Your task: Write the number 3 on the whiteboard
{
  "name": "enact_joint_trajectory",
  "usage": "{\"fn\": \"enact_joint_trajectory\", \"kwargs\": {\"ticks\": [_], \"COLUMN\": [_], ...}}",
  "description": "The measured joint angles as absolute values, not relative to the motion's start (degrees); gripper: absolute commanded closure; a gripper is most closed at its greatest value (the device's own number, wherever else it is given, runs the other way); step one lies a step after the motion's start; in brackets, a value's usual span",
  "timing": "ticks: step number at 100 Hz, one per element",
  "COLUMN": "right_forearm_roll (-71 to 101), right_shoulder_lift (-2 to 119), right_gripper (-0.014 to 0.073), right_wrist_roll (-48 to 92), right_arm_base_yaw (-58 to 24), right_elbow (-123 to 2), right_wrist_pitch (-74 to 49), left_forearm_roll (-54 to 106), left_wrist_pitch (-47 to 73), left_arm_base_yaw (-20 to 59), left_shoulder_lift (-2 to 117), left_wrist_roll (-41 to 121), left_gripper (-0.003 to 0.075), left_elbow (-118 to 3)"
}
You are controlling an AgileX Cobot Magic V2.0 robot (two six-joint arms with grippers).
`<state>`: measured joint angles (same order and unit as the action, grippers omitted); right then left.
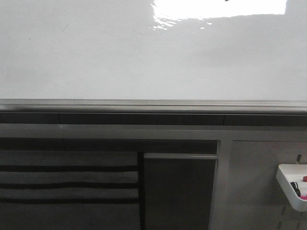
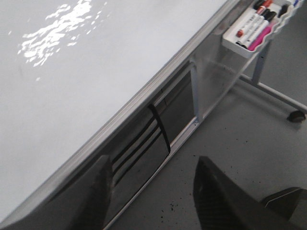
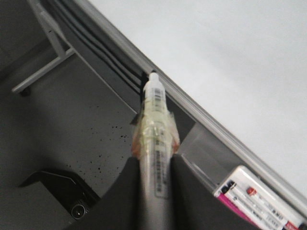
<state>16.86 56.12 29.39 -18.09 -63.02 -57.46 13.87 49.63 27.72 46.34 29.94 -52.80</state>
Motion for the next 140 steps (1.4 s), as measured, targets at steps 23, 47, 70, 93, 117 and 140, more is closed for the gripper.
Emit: {"fn": "enact_joint_trajectory", "kwargs": {"ticks": [23,47,70,93,117,140], "right_forearm_roll": [17.6,18.3,23.5,23.9,18.3,16.8], "right_shoulder_lift": [48.6,47.9,52.6,68.2,78.2,86.8], "right_gripper": [0.0594,0.0594,0.0594,0.0594,0.0594,0.0594], "right_wrist_roll": [25.6,25.4,25.4,25.7,20.8,19.3], "right_arm_base_yaw": [-14.3,-14.3,-14.3,-15.1,-22.5,-22.6], "right_elbow": [-50.6,-49.2,-52.8,-67.6,-76.9,-82.5], "right_wrist_pitch": [-50.4,-47.8,-46.1,-55.9,-50.9,-48.2], "left_forearm_roll": [14.0,14.2,14.2,14.2,14.2,14.2], "left_wrist_pitch": [44.3,42.5,42.3,42.3,42.3,42.3], "left_arm_base_yaw": [24.6,24.6,24.6,24.6,24.6,24.6], "left_shoulder_lift": [41.9,41.9,41.9,41.9,41.9,41.9], "left_wrist_roll": [25.9,25.5,25.5,25.5,25.5,25.5], "left_gripper": [0.0361,0.0361,0.0362,0.0362,0.0362,0.0362], "left_elbow": [-44.5,-43.8,-43.8,-43.8,-43.8,-43.8]}}
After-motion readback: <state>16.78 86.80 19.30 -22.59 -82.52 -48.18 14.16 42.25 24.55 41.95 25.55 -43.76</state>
